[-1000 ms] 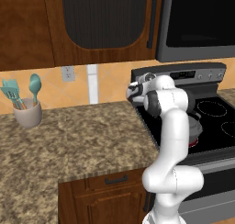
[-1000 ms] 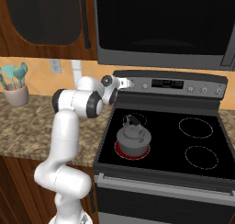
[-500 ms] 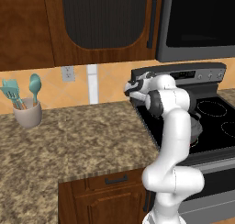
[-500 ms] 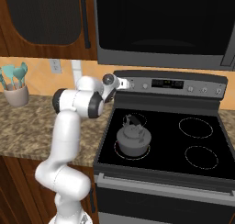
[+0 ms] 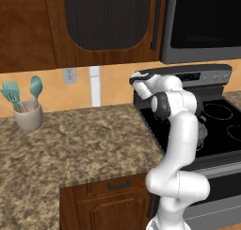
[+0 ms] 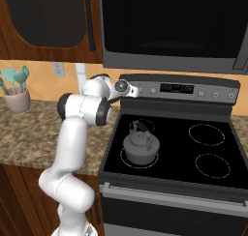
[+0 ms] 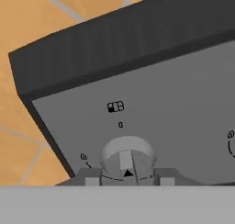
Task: Turn off the front left burner of the stove.
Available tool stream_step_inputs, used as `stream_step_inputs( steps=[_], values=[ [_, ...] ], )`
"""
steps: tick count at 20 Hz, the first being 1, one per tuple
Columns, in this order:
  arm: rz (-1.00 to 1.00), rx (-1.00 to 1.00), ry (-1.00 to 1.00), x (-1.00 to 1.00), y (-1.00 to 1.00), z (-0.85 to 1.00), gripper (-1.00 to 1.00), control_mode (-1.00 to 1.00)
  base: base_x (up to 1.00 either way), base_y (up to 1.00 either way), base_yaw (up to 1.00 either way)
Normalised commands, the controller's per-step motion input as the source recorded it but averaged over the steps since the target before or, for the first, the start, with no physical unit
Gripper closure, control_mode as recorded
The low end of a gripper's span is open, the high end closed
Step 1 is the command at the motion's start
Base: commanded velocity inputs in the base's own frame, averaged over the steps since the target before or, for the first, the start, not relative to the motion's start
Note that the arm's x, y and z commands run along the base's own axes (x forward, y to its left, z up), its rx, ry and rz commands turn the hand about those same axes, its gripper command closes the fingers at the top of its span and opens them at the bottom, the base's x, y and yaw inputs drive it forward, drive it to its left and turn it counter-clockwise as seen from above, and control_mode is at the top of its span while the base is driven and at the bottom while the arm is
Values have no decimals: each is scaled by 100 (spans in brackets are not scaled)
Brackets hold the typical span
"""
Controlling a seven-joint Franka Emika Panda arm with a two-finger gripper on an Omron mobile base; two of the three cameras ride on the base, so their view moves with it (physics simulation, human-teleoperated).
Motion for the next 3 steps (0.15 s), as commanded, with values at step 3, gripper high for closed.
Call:
stream_step_inputs(
  steps=[3],
  values=[
    [-3, 14, -4, 1, 0, 0, 100, -100, 0, 0, 0]
  ],
)
